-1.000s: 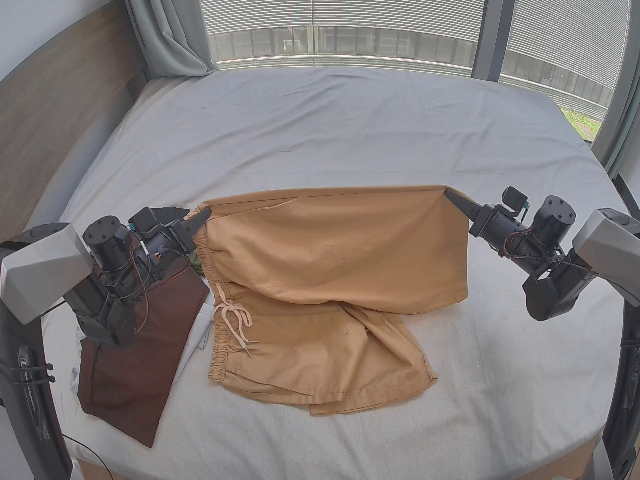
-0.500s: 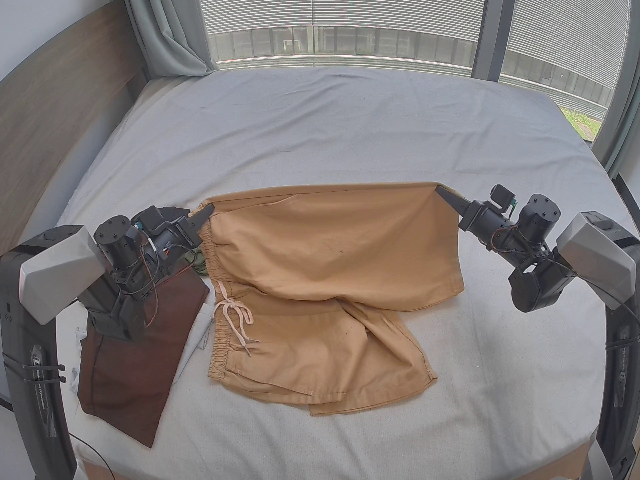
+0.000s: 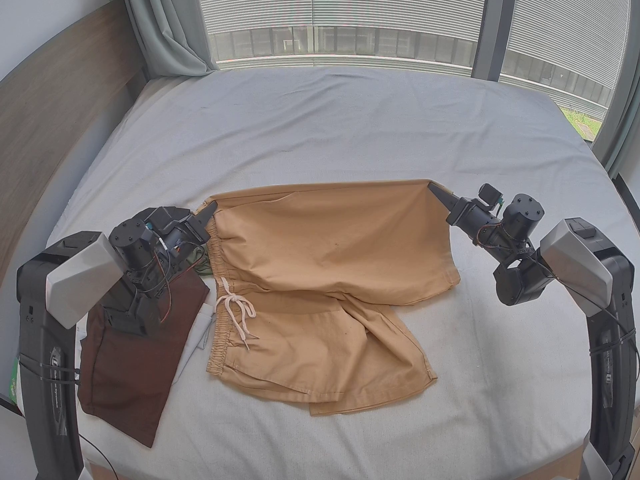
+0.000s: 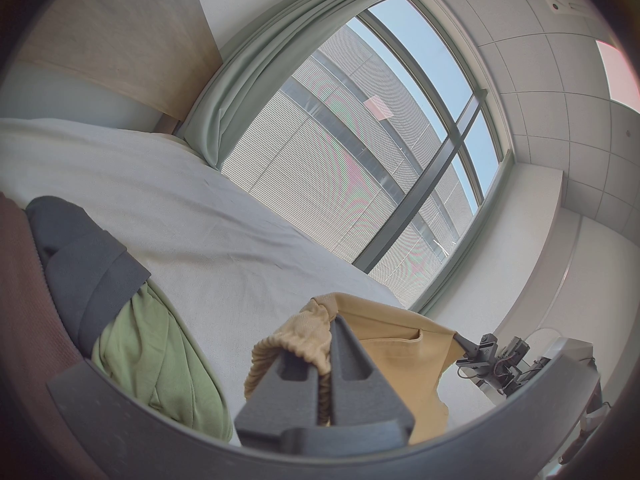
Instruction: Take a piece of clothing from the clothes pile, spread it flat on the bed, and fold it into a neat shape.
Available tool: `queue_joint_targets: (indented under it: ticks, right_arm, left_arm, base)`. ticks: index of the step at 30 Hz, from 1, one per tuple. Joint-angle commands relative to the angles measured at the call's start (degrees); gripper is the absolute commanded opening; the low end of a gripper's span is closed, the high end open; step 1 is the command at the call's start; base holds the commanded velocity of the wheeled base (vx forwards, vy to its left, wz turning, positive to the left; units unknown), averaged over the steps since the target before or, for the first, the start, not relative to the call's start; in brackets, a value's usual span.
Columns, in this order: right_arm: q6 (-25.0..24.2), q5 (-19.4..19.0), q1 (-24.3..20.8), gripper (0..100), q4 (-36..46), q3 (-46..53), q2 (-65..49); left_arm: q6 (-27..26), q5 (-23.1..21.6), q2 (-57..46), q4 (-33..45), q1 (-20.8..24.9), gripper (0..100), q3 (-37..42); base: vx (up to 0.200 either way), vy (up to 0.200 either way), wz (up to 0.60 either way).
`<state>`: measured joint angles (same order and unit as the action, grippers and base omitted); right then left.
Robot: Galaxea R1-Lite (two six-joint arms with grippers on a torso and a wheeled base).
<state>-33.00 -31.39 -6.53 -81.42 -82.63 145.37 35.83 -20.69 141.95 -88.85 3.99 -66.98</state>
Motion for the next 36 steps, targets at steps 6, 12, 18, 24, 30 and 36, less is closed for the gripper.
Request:
queue_joint_targets:
  ticks: [6,12,18,24,30,36]
  right_arm:
    - [-0.05,0.10,-0.23,0,0.39,-1.66,2.11]
    - [0.04,0.98,-0.32,100,0.39,-2.63,2.11]
    - [0.13,1.16,-1.29,100,-0.41,3.17,-1.67]
    - [0.13,1.24,-2.43,100,-0.76,7.92,-4.92]
    - [0.30,1.24,-3.49,100,-4.80,16.97,-8.79]
    - [1.36,1.42,-3.75,100,-7.00,24.80,-12.39]
  left_arm:
    - [0.12,0.03,3.25,-0.10,0.14,100,-2.90]
    - [4.78,0.03,2.63,-0.10,0.50,100,-2.90]
    - [7.50,-0.49,1.14,0.08,0.85,100,0.09]
    - [7.50,-1.55,-0.44,0.08,0.76,100,3.78]
    - [7.06,-3.57,-5.63,-0.10,-0.12,100,10.55]
    - [6.54,-3.66,-10.11,-0.10,-1.00,100,16.88]
  base:
    - [0.000,0.000,0.00]
    - [0.000,0.000,0.00]
    - [0.000,0.000,0.00]
    - [0.000,0.000,0.00]
    - [0.000,0.000,0.00]
    - [0.000,0.000,0.00]
